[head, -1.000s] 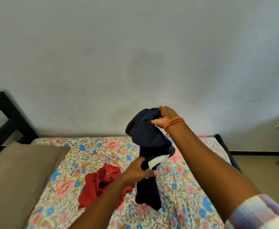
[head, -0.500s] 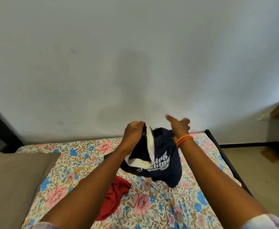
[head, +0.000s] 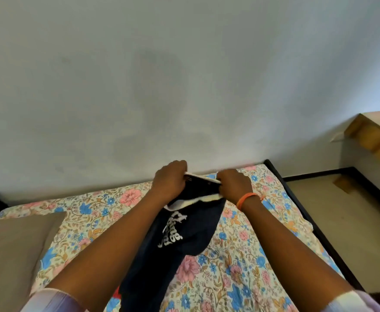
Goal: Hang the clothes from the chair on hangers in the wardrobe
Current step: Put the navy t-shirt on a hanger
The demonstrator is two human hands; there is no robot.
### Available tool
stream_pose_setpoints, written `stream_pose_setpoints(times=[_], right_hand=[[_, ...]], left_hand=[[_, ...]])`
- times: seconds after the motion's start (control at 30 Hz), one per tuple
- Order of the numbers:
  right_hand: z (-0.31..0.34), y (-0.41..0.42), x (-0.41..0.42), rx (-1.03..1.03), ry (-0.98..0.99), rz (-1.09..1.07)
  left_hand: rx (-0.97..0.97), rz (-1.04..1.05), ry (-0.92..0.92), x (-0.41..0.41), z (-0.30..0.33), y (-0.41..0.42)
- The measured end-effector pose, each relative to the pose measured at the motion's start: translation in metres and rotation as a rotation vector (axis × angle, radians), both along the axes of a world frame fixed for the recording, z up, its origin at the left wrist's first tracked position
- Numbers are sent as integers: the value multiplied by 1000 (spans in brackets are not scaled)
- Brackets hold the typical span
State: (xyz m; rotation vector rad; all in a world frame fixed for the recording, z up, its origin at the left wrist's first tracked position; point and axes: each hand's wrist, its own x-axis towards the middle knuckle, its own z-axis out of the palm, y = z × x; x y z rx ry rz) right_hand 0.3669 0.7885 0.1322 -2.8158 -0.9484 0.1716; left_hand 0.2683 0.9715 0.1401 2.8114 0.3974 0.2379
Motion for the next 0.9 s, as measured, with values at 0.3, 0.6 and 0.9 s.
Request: stream_pose_setpoints(times=[0.3,0.6,0.9], right_hand=[[-71,-60,43,151,368,-169],[-178,-164,168,322,726,-422],[-360,-213,329,148,680,-499]], left_hand=[[-373,234,80,28,-73,-21],[-535,223,311,161,-185,-124],[-453,231,511,305,-372,-184]])
